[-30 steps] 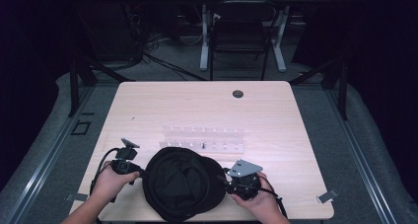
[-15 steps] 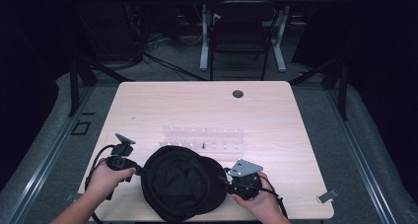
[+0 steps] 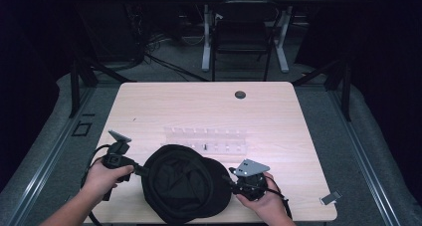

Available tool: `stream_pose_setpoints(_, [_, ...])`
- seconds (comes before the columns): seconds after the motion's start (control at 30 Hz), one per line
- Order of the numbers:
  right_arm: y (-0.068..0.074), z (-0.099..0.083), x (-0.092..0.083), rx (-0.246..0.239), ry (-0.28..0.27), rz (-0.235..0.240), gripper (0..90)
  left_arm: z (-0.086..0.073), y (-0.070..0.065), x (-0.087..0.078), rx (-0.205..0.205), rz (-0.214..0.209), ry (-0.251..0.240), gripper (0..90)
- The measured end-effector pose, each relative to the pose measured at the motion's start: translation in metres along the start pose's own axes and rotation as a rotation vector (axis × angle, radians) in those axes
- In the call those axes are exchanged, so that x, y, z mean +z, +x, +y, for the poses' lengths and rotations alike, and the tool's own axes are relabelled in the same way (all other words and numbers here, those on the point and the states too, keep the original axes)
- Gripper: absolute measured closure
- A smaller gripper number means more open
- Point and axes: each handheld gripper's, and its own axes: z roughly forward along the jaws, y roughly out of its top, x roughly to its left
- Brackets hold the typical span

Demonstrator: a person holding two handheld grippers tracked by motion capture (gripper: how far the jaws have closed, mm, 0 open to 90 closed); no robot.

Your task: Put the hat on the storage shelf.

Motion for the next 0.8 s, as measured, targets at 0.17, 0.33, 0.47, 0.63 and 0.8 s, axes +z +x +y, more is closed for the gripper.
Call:
stream_pose_setpoints(0.17, [-0.003, 0.001, -0.005, 0.003, -0.006, -0.009, 63.9, 0.000, -0.002, -0.006, -0.040, -0.020, 0.003, 85.2])
stream_pose_setpoints(0.33, [-0.007, 0.002, -0.012, 0.008, -0.006, -0.018, 64.0, -0.001, -0.006, -0.009, -0.089, -0.054, -0.008, 85.1])
stream_pose_setpoints(0.47, [-0.011, 0.003, -0.018, 0.010, 0.002, -0.020, 64.1, 0.000, -0.008, -0.011, -0.095, -0.072, -0.006, 85.2])
stream_pose_setpoints(0.63, [-0.015, 0.000, -0.026, 0.011, 0.007, -0.040, 64.2, 0.001, -0.011, -0.015, -0.102, -0.094, -0.004, 85.2])
stream_pose_setpoints(0.8, [-0.021, -0.006, -0.031, 0.026, 0.012, -0.054, 64.1, 0.002, -0.015, -0.021, -0.107, -0.121, -0.009, 85.3])
